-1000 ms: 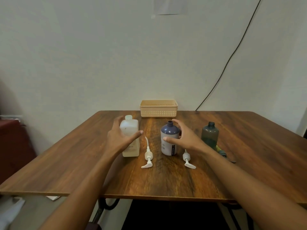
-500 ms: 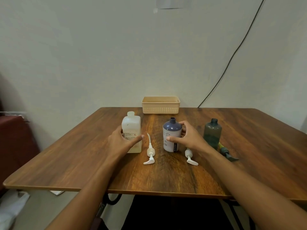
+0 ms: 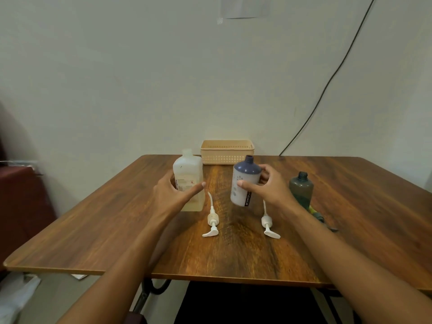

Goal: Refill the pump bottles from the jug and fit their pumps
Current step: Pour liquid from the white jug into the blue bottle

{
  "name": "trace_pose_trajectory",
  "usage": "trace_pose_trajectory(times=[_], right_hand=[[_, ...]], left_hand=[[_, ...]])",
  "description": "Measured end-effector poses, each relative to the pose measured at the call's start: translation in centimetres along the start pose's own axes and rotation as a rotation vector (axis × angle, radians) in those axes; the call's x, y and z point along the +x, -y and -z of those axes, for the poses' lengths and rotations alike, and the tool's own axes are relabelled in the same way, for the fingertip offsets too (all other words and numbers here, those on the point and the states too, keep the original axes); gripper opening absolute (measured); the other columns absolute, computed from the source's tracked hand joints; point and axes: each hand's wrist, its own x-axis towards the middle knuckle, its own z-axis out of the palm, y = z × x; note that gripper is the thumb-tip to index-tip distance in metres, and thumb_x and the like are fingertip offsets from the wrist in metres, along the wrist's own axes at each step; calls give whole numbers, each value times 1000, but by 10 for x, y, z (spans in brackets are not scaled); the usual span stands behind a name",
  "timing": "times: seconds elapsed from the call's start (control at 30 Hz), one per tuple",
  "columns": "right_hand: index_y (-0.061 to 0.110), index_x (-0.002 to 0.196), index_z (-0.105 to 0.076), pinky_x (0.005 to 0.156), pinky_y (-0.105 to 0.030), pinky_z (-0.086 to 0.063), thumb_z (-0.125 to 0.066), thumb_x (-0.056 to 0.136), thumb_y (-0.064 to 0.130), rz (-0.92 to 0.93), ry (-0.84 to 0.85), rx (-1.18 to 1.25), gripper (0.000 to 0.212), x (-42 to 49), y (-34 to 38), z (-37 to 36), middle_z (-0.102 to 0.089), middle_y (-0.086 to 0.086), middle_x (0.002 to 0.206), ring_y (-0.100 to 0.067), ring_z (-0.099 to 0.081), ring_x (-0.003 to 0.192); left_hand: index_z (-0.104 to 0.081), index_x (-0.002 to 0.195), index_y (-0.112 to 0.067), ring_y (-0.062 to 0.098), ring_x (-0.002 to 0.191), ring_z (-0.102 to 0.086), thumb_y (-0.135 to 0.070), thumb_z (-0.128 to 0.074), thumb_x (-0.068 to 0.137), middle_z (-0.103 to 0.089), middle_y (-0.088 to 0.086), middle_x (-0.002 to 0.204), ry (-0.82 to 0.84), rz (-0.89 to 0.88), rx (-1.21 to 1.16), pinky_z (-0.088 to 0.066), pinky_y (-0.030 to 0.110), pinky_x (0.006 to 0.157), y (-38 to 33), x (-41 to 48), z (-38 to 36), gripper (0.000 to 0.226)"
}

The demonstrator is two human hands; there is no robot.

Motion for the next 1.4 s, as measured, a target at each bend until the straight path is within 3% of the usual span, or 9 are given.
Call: trace_pose_trajectory(times=[0.2, 0.43, 0.57, 0.67, 0.77, 0.93, 1.03, 1.2, 1.4], right_hand=[[20, 132, -61, 97, -37, -62, -96, 70, 43, 140, -21, 37, 75, 12, 43, 19, -72, 2, 129, -15, -69, 119], [20, 134, -64, 98, -41, -62, -95, 70, 47, 194, -26, 24, 76, 12, 54, 24, -74, 3, 127, -16, -70, 117], [21, 137, -64, 93, -32, -63, -96, 71, 43, 204, -8, 30, 76, 10, 55, 22, -73, 5, 127, -12, -70, 116], [31, 129, -65, 76, -14, -59, -96, 71, 42, 216, 8, 12, 66, 8, 55, 20, -73, 16, 120, 1, -70, 107], [42, 118, -65, 70, -5, -53, -97, 70, 41, 206, 19, -7, 58, 6, 54, 17, -71, 24, 110, 17, -67, 96], [49, 110, -64, 67, -4, -53, -96, 71, 42, 202, 42, -7, 51, 4, 54, 14, -71, 42, 93, 21, -65, 94], [46, 117, -64, 68, -5, -53, -95, 69, 46, 221, 60, -14, 57, 2, 54, 13, -73, 37, 97, 20, -66, 95], [36, 132, -67, 76, -13, -59, -95, 71, 47, 235, 91, -39, 68, 0, 52, 13, -72, 25, 114, 9, -69, 100], [49, 113, -68, 72, -6, -55, -96, 74, 41, 237, 126, -63, 49, -5, 55, 13, -73, 36, 105, 14, -67, 99]], left_hand=[[-59, 111, -45, -17, 79, -62, -86, -69, 59, -60, -37, 96, -3, -79, -13, -47, 2, 56, -29, 13, 1, 66], [-60, 101, -46, -30, 83, -57, -82, -70, 61, -58, -37, 90, 24, -128, 17, -43, -3, 60, -46, 19, -1, 55], [-60, 97, -52, -26, 83, -60, -83, -71, 61, -59, -37, 89, 58, -178, 57, -47, 1, 60, -51, 21, 3, 49], [-62, 106, -43, -23, 82, -61, -80, -72, 62, -61, -33, 92, 84, -222, 72, -48, 2, 60, -56, 23, 9, 58], [-66, 115, -36, -9, 83, -68, -78, -73, 63, -67, -23, 101, 131, -271, 96, -52, 6, 63, -63, 27, 17, 67], [-67, 132, -26, 6, 93, -71, -64, -85, 69, -74, -9, 115, 210, -380, 204, -60, 17, 71, -72, 36, 30, 75], [-63, 139, -25, 10, 99, -72, -60, -86, 68, -73, -6, 122, 277, -409, 243, -63, 25, 77, -79, 43, 38, 83], [-58, 145, -27, 12, 105, -68, -51, -91, 67, -70, -5, 132, 323, -438, 289, -56, 11, 75, -83, 52, 46, 88], [-58, 144, -30, 15, 107, -67, -43, -94, 67, -69, -6, 132, 337, -458, 321, -52, 11, 71, -85, 57, 50, 85]])
